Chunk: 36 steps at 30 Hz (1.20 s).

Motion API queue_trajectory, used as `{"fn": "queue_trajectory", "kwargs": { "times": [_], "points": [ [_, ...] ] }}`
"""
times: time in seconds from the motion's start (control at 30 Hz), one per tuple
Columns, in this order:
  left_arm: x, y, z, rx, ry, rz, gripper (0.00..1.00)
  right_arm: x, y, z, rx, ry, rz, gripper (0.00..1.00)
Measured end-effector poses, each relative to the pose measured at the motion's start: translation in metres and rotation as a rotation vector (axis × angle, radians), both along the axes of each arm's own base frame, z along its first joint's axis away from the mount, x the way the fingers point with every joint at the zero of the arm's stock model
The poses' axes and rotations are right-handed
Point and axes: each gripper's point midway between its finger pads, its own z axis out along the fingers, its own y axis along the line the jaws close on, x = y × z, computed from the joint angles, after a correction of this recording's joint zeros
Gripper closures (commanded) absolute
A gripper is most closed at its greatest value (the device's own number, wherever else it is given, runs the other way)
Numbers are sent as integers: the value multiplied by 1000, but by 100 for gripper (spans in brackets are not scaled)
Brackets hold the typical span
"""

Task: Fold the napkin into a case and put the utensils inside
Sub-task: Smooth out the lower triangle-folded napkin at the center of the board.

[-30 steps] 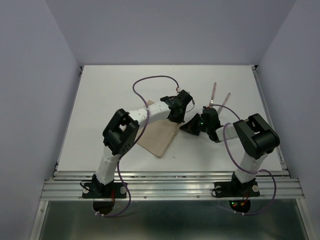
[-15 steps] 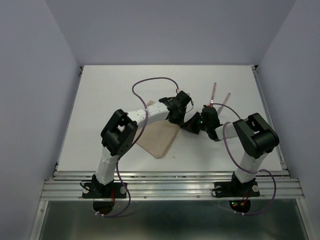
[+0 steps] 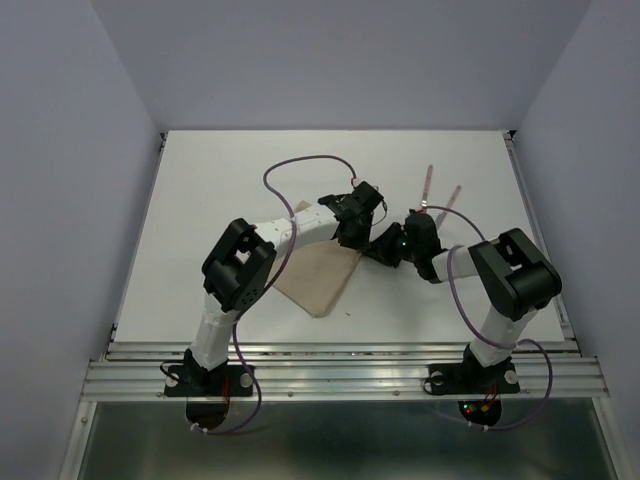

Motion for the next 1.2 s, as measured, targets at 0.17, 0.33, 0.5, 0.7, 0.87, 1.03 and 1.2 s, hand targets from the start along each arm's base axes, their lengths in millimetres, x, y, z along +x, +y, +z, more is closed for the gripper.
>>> {"fn": "queue_trajectory", "kwargs": {
  "times": [0.17, 0.33, 0.5, 0.7, 0.87, 1.03, 1.2],
  "points": [
    [2, -1, 2, -4, -2, 9, 24, -6, -9, 2, -27, -7, -28, 70],
    [7, -3, 10, -11, -20, 23, 23, -17, -22, 3, -79, -5, -50, 69],
    [6, 1, 28, -26, -41, 48, 48, -30, -40, 9, -149, -9, -75, 78],
    [-21, 34, 67, -104, -72, 107, 100, -31, -46, 30, -190, -66, -67, 93],
    [-66, 69, 52, -156, -7, 143, 100, -15, -34, 39, -209, -84, -4, 63],
    [-112, 103, 13, -127, 115, 188, 92, -2, -14, 39, -198, -90, 80, 40],
    [-127, 108, 12, -155, 151, 199, 58, -13, -5, 21, -188, -36, 133, 40]
  ]
}}
